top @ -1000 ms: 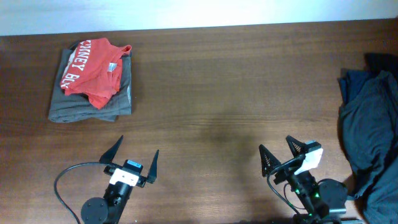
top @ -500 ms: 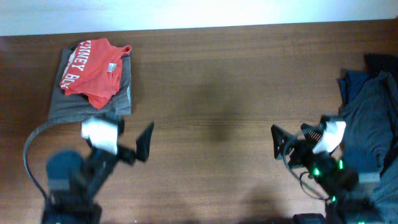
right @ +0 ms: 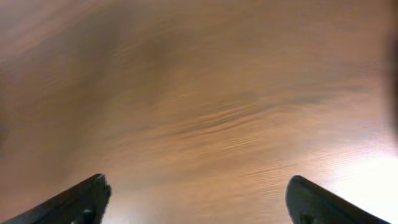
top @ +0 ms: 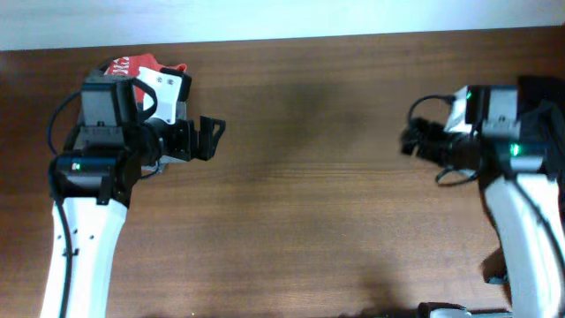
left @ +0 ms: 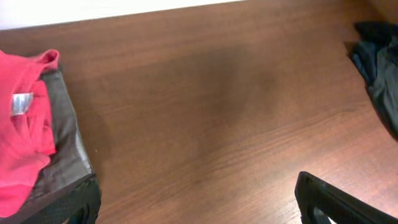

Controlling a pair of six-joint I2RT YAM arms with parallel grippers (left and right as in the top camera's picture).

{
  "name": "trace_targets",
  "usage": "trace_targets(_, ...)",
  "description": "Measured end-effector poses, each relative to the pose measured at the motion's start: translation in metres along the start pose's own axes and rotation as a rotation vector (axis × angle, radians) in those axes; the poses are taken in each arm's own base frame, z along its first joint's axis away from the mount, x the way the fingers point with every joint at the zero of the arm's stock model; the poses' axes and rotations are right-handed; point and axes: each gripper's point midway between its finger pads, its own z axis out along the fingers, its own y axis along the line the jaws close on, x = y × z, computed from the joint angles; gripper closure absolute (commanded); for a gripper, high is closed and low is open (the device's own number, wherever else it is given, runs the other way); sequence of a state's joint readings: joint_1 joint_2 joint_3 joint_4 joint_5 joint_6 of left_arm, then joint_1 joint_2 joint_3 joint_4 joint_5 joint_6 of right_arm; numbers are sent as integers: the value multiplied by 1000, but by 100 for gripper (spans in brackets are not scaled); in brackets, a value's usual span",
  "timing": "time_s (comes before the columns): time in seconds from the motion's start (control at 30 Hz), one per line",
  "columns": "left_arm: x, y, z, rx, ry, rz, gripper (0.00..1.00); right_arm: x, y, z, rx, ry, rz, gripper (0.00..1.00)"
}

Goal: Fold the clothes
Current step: 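Reach the right gripper to the dark green shirt at right edge and grasp it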

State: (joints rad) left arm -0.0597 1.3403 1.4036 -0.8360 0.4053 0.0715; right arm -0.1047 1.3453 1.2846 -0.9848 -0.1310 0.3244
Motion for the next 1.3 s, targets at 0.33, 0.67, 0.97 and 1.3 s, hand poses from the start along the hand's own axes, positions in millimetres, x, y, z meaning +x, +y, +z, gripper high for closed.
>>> trace_targets(0.33,-4,0,3,10,-11,4,1,-32,-189,72,428,69,478,21)
trace_targets(0.67,-20,1,3,6,-74,32,1,-26,-239,136,460,99,566,32)
trace_targets(0.97,-25,1,2,4,-97,42,1,-26,-246,156,462,91,587,48)
trace_targets(1.3,-27,1,2,3,-103,45,1,-22,-247,161,459,111,582,96)
